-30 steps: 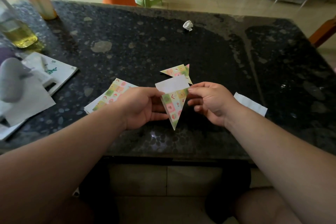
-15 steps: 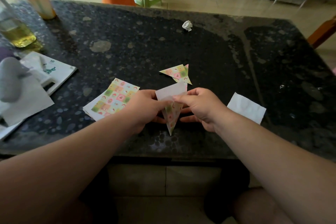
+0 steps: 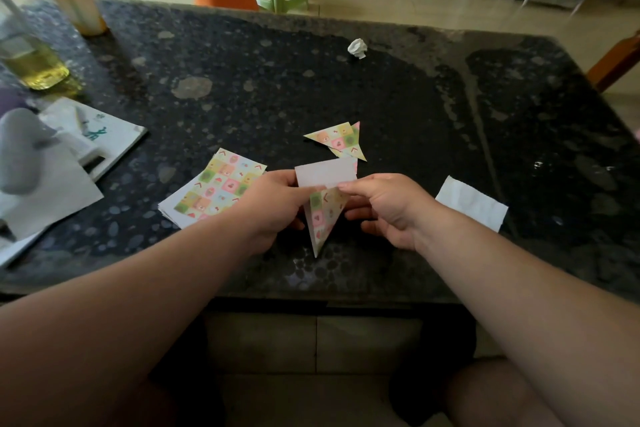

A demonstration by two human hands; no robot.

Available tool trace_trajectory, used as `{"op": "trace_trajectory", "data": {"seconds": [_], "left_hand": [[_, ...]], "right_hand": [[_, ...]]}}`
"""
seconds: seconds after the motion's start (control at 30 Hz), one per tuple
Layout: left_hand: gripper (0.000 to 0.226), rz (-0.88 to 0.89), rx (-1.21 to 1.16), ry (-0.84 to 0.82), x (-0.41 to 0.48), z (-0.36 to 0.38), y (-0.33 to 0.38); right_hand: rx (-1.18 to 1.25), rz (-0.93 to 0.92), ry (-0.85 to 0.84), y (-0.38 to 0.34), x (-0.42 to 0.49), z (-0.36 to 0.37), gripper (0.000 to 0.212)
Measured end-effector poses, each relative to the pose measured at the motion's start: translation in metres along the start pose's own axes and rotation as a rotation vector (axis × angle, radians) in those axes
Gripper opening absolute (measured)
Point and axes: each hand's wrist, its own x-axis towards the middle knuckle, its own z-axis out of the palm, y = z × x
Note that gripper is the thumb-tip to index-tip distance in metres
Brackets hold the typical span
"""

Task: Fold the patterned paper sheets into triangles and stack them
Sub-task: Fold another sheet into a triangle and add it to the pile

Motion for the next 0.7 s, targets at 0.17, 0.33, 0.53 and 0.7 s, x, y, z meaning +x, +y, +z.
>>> {"op": "trace_trajectory", "data": {"seconds": [0.17,0.33,0.53,0.7], "left_hand": [[0.015,0.077,0.100,0.007,-0.0015,0.0019,0.0011],[0.023,0.096,0.143,-0.029,-0.0040,0.0054,0.0016],[0.019,-0.077,-0.206,-0.033,0.0002,0.0011,0.0037],[0.046,-0.193,-0.429,-0.126,0.0011,-0.0026,0.0090]], "right_hand": [[0.017,0.040,0.012,-0.0011,-0.0015,-0.0009,0.036],[-0.009,0.063,-0.082,-0.0001,-0.0021,-0.0002,0.030],[0.111,0.006,-0.202,0.0033,0.0019,-0.0066,0.027],[0.050,-0.054,-0.135,0.0037,0.0048,-0.0051,0.020]]}}
